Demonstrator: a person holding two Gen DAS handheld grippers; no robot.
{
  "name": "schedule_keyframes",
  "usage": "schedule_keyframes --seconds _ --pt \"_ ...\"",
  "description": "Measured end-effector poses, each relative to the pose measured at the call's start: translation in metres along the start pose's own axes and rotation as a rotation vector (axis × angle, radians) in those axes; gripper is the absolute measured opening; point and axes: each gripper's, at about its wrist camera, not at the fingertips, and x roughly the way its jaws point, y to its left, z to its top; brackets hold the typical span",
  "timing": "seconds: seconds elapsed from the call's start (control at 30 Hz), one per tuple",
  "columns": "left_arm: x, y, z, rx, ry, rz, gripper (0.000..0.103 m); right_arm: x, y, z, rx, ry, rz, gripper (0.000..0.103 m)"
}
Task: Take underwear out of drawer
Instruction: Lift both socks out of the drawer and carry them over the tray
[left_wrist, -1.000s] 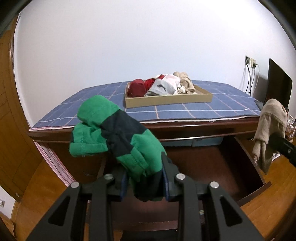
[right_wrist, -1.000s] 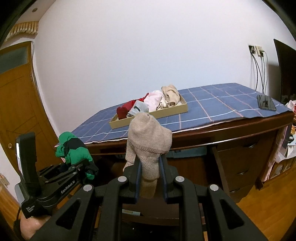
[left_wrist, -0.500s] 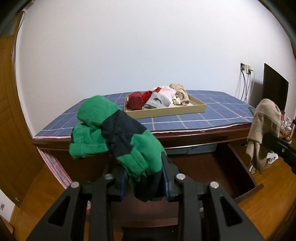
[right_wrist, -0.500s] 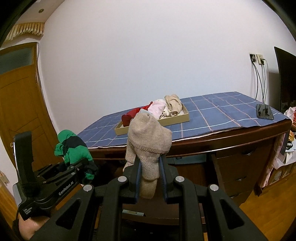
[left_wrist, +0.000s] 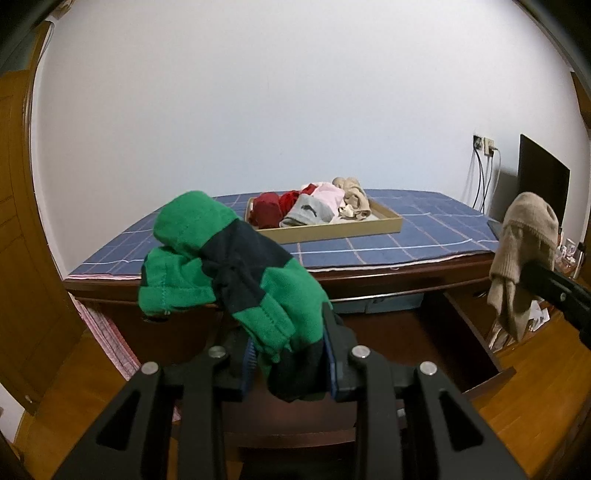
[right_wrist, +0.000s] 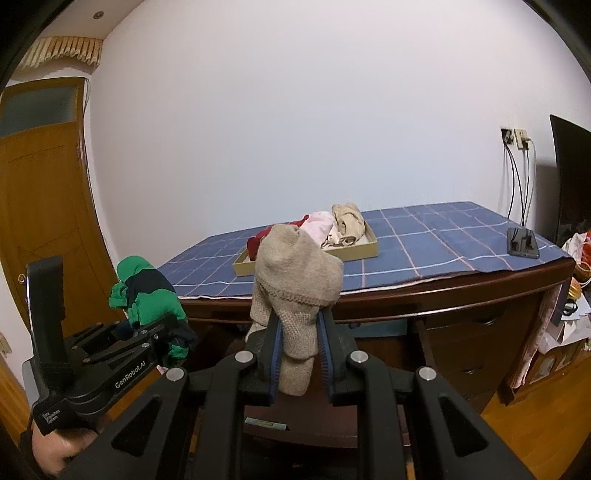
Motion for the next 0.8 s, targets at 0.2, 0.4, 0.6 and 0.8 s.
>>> schedule_keyframes --seconds 0.2,0.4,0.6,0.8 --pt "-0.008 0.001 0.004 -0.007 -0.032 -0.001 0.028 -0.004 0.004 0.001 -0.025 -0.027 -0.002 0.020" --pt "-0.011 0.002 0.006 -0.017 -0.051 0.006 0.028 -0.010 0.008 0.005 -0.051 -0.053 -0.012 0.020" --pt "-0.013 0.000 0.011 -0.012 -0.067 -0.002 0.028 -0.018 0.008 0.013 -0.064 -0.088 -0.016 0.020" --pt "-0.015 -0.006 0.023 0.004 -0.095 -0.026 0.028 -0.020 0.006 0.021 -0.066 -0.105 -0.021 0.020"
